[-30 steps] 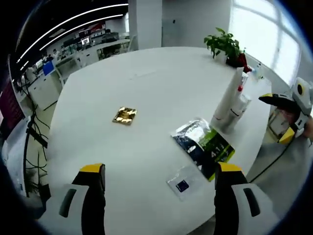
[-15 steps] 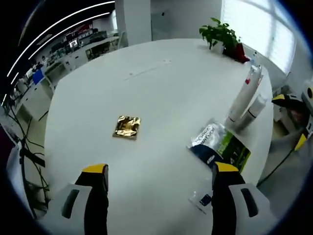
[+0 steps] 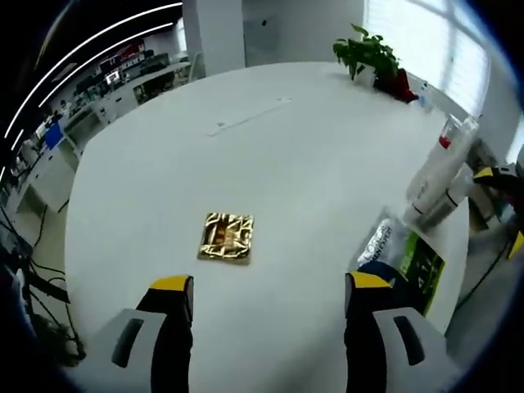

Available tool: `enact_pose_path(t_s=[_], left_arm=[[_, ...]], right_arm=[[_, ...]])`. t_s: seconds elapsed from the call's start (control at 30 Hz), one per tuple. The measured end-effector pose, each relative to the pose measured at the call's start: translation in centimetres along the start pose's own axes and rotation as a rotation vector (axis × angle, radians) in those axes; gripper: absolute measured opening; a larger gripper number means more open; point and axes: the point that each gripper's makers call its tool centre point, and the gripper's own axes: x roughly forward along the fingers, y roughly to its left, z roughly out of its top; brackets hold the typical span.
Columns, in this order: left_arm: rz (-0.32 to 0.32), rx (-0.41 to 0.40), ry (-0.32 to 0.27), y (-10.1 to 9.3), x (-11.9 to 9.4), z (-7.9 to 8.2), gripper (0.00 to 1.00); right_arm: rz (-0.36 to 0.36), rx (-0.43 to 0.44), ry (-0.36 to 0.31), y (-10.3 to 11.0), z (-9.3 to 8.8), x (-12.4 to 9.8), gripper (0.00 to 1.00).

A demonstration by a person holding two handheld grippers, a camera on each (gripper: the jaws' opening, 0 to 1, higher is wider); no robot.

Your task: Arrange the skincare products in the storage area until every visible bottle or jar stands upright without overlapping.

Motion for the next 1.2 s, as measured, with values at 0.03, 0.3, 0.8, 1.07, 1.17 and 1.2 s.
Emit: enact_pose_path(t_s=[0.03, 0.3, 0.8, 1.07, 1.17, 1.2], left_arm=[[-0.001, 0.011, 0.003, -0.2, 0.2, 0.2, 0.69], [-0.031, 0.029, 0.02, 1.9, 2.4, 0.4, 0.66], [-0.05, 0.02, 0.073, 2.5, 4.5, 0.0, 0.6], [-0.068, 0.001, 0.1, 2.2, 4.6, -0.2, 0.57], [-0.076, 0.013, 0.111, 1.8, 4.6, -0.2, 0.55], [-0.077, 0.015, 0.113, 1.7, 4.6, -0.3, 0.55]], right_arm=[[-0.001, 0.0, 0.003, 0.0, -0.1, 0.0, 0.89], [-0.016, 0.022, 0.013, -0.4, -0.4, 0.0, 0.89], [-0.02, 0.037, 0.038, -0.5, -0.9, 0.3, 0.89], [-0.02, 0.047, 0.046, -0.5, -1.1, 0.3, 0.89], [-0.019, 0.05, 0.049, -0.5, -1.2, 0.3, 0.89], [-0.019, 0.05, 0.05, -0.5, -1.2, 0.3, 0.89]])
